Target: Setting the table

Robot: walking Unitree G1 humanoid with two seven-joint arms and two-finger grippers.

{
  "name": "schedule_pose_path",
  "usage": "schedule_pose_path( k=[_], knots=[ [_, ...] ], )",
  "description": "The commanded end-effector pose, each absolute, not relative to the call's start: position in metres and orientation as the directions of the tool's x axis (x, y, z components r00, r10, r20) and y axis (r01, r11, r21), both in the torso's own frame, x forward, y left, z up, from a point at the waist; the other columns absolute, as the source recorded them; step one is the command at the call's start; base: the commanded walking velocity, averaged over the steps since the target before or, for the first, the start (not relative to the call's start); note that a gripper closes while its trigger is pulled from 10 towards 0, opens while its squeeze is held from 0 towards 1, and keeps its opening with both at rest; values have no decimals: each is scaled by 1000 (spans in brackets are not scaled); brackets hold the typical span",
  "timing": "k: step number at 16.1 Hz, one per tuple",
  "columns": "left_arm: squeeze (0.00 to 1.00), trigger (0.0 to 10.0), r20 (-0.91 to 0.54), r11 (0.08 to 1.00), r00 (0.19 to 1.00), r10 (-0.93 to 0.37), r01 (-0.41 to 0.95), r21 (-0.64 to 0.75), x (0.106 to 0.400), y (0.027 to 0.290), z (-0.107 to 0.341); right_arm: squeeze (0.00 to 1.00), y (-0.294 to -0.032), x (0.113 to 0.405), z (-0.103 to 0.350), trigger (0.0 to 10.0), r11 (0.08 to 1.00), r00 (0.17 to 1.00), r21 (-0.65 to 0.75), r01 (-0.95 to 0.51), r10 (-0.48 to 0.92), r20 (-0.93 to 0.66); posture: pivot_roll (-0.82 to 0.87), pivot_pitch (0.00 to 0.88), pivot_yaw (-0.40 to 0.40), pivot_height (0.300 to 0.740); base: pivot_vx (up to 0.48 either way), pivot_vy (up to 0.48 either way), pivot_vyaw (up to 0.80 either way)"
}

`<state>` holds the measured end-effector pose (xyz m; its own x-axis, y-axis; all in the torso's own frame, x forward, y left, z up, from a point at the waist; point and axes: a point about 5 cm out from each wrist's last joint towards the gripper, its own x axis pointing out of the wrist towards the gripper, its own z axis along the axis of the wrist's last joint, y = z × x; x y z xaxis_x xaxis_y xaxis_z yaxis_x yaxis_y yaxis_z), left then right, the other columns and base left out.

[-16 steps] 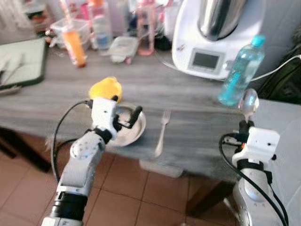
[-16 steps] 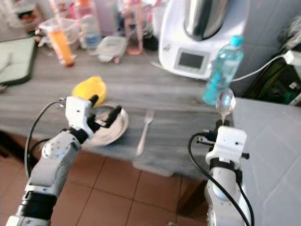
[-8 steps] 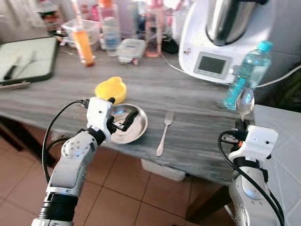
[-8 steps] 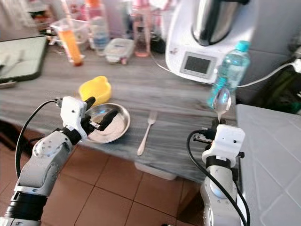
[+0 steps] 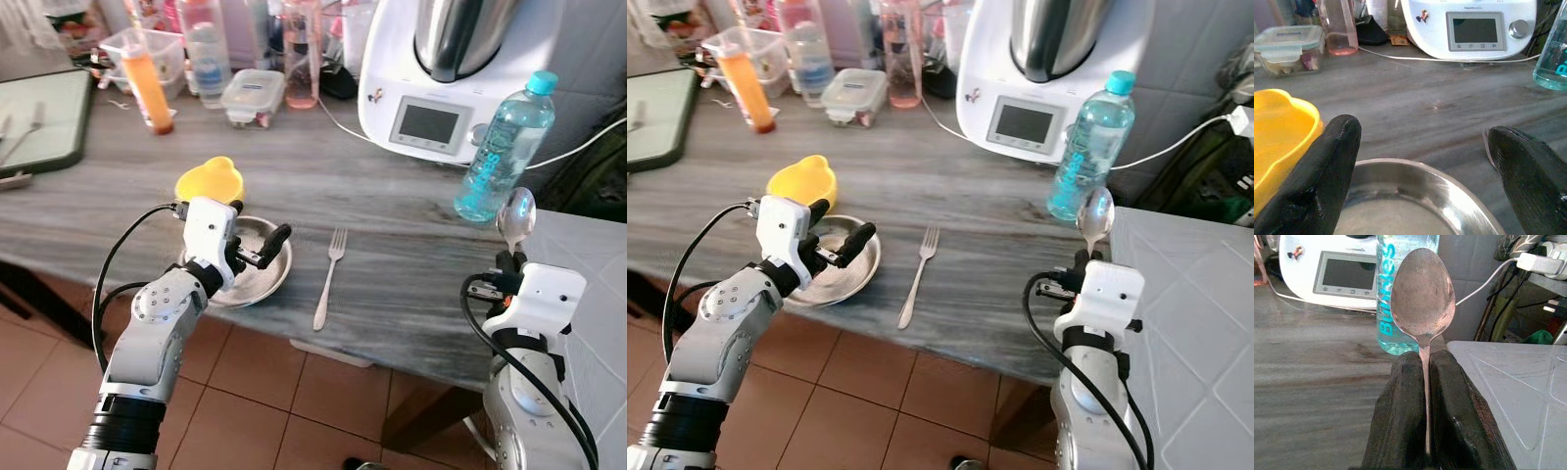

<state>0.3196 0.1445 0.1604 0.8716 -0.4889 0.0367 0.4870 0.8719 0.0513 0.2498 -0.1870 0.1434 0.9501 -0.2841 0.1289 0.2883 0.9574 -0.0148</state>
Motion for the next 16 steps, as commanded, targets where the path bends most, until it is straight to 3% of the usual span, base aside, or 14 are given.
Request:
schedule_pose_path(
  k=[1, 5, 11, 16],
  knots=[
    [0, 10000, 46, 877, 877, -479, 477, 56, 321, 146, 166, 0, -187, 248, 147, 10000, 958, 949, -18, 287, -282, 139, 190, 136, -9, 740, 0, 0, -800],
    [0, 10000, 35, 879, 879, -476, 474, 53, 320, 147, 164, 0, -187, 249, 147, 10000, 959, 951, -25, 282, -276, 138, 191, 137, -16, 740, 0, 0, -617],
    [0, 10000, 33, 875, 875, -483, 481, 62, 321, 147, 164, 0, -186, 250, 146, 10000, 961, 953, -29, 276, -270, 137, 196, 128, -14, 740, 0, 286, -467],
    [0, 10000, 35, 870, 871, -491, 488, 67, 321, 145, 165, 0, -186, 250, 146, 10000, 961, 953, -34, 276, -269, 140, 194, 124, -14, 740, 0, 340, 0]
  ],
)
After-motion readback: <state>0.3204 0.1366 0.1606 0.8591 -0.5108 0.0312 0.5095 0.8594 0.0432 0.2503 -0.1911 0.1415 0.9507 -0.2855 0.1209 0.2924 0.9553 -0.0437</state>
